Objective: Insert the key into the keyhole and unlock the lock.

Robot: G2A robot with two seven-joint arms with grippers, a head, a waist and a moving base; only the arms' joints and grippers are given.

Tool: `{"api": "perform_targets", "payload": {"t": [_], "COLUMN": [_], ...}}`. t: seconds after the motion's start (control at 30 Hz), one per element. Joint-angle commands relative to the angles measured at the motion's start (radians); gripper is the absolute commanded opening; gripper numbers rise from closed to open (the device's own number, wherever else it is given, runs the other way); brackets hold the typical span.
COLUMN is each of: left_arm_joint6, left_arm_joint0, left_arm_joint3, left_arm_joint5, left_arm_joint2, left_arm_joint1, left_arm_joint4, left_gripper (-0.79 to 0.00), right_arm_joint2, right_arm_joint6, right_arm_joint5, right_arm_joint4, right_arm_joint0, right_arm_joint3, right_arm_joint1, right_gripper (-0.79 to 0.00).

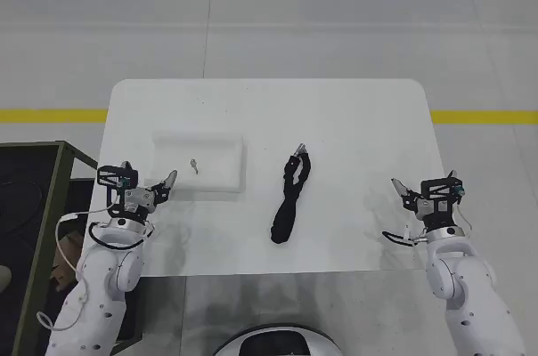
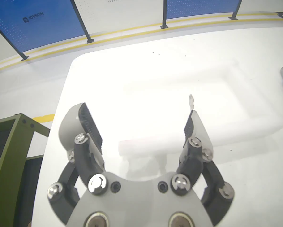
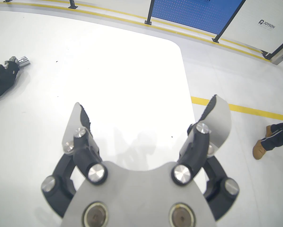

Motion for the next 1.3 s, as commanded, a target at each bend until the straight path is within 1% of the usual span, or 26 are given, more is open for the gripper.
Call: {"api": "perform_targets", "payload": {"t": [0.0, 0.1, 0.13, 0.2, 0.27, 0.3, 0.33, 0.4, 0.43, 0.47, 0.53, 0.6, 0.63, 0.7, 0.8, 0.87, 0.9, 0.93, 0.97, 1.0, 1.07, 1.1, 1.13, 1.17, 1.2, 1.27], "left_arm_joint6": [-0.131, -0.403, -0.517, -0.756, -1.009, -1.136, -1.24, -1.439, -1.443, -1.443, -1.443, -1.443, -1.443, -1.443, -1.443, -1.443, -1.443, -1.443, -1.443, -1.443, -1.443, -1.443, -1.443, -1.443, -1.443, -1.443], "left_arm_joint0": [-0.041, -0.144, -0.189, -0.301, -0.432, -0.509, -0.585, -0.73, -0.781, -0.819, -0.895, -0.947, -0.975, -1.025, -1.072, -1.105, -1.118, -1.13, -1.143, -1.157, -1.184, -1.193, -1.203, -1.212, -1.219, -1.233], "left_arm_joint3": [-0.041, -0.088, -0.091, -0.075, -0.024, 0.014, 0.06, 0.169, 0.23, 0.286, 0.371, 0.456, 0.49, 0.542, 0.604, 0.633, 0.646, 0.66, 0.672, 0.683, 0.695, 0.7, 0.705, 0.709, 0.713, 0.724], "left_arm_joint5": [-0.029, -0.095, -0.111, -0.128, -0.118, -0.096, -0.073, -0.034, -0.027, -0.02, -0.012, -0.005, -0.004, 0.0, 0.003, 0.011, 0.013, 0.016, 0.018, 0.021, 0.025, 0.027, 0.031, 0.035, 0.038, 0.042], "left_arm_joint2": [-0.031, -0.099, -0.116, -0.148, -0.155, -0.149, -0.135, -0.077, -0.037, 0.021, 0.119, 0.228, 0.279, 0.369, 0.492, 0.55, 0.578, 0.607, 0.637, 0.666, 0.718, 0.739, 0.758, 0.775, 0.788, 0.81], "left_arm_joint1": [0.003, 0.013, 0.018, 0.03, 0.043, 0.051, 0.058, 0.067, 0.072, 0.08, 0.094, 0.108, 0.115, 0.131, 0.146, 0.156, 0.162, 0.167, 0.173, 0.178, 0.189, 0.194, 0.198, 0.202, 0.205, 0.21], "left_arm_joint4": [-0.091, -0.273, -0.343, -0.489, -0.621, -0.659, -0.683, -0.731, -0.737, -0.709, -0.716, -0.738, -0.766, -0.758, -0.809, -0.846, -0.864, -0.884, -0.906, -0.923, -0.929, -0.94, -0.948, -0.953, -0.964, -0.99], "left_gripper": [0.0, 0.0, 0.0, 0.0, 0.0, 0.0, 0.0, 0.0, 0.0, 0.0, 0.0, -0.015, -0.018, -0.052, -0.089, -0.194, -0.323, -0.357, -0.366, -0.305, -0.336, -0.339, -0.308, -0.317, -0.354, -0.372], "right_arm_joint2": [0.0, 0.0, 0.0, 0.0, 0.0, 0.0, 0.0, 0.0, 0.0, 0.0, 0.0, 0.0, 0.0, 0.0, 0.0, 0.0, 0.0, 0.0, 0.0, 0.0, 0.0, 0.0, 0.0, 0.0, 0.0, 0.0], "right_arm_joint6": [0.0, 0.0, 0.0, 0.0, 0.0, 0.0, 0.0, 0.0, 0.0, 0.0, 0.0, 0.0, 0.0, 0.0, 0.0, 0.0, 0.0, 0.0, 0.0, 0.0, 0.0, 0.0, 0.0, 0.0, 0.0, 0.0], "right_arm_joint5": [0.0, 0.0, 0.0, 0.0, 0.0, 0.0, 0.0, 0.0, 0.0, 0.0, 0.0, 0.0, 0.0, 0.0, 0.0, 0.0, 0.0, 0.0, 0.0, 0.0, 0.0, 0.0, 0.0, 0.0, 0.0, 0.0], "right_arm_joint4": [0.0, 0.0, 0.0, 0.0, 0.0, 0.0, 0.0, 0.0, 0.0, 0.0, 0.0, 0.0, 0.0, 0.0, 0.0, 0.0, 0.0, 0.0, 0.0, 0.0, 0.0, 0.0, 0.0, 0.0, 0.0, 0.0], "right_arm_joint0": [0.0, 0.0, 0.0, 0.0, 0.0, 0.0, 0.0, 0.0, 0.0, 0.0, 0.0, 0.0, 0.0, 0.0, 0.0, 0.0, 0.0, 0.0, 0.0, 0.0, 0.0, 0.0, 0.0, 0.0, 0.0, 0.0], "right_arm_joint3": [0.0, 0.0, 0.0, 0.0, 0.0, 0.0, 0.0, 0.0, 0.0, 0.0, 0.0, 0.0, 0.0, 0.0, 0.0, 0.0, 0.0, 0.0, 0.0, 0.0, 0.0, 0.0, 0.0, 0.0, 0.0, 0.0], "right_arm_joint1": [0.0, 0.0, 0.0, 0.0, 0.0, 0.0, 0.0, 0.0, 0.0, 0.0, 0.0, 0.0, 0.0, 0.0, 0.0, 0.0, 0.0, 0.0, 0.0, 0.0, 0.0, 0.0, 0.0, 0.0, 0.0, 0.0], "right_gripper": [0.0, 0.0, 0.0, 0.0, 0.0, 0.0, 0.0, 0.0, 0.0, 0.0, 0.0, 0.0, 0.0, 0.0, 0.0, 0.0, 0.0, 0.0, 0.0, 0.0, 0.0, 0.0, 0.0, 0.0, 0.0, 0.0]}}
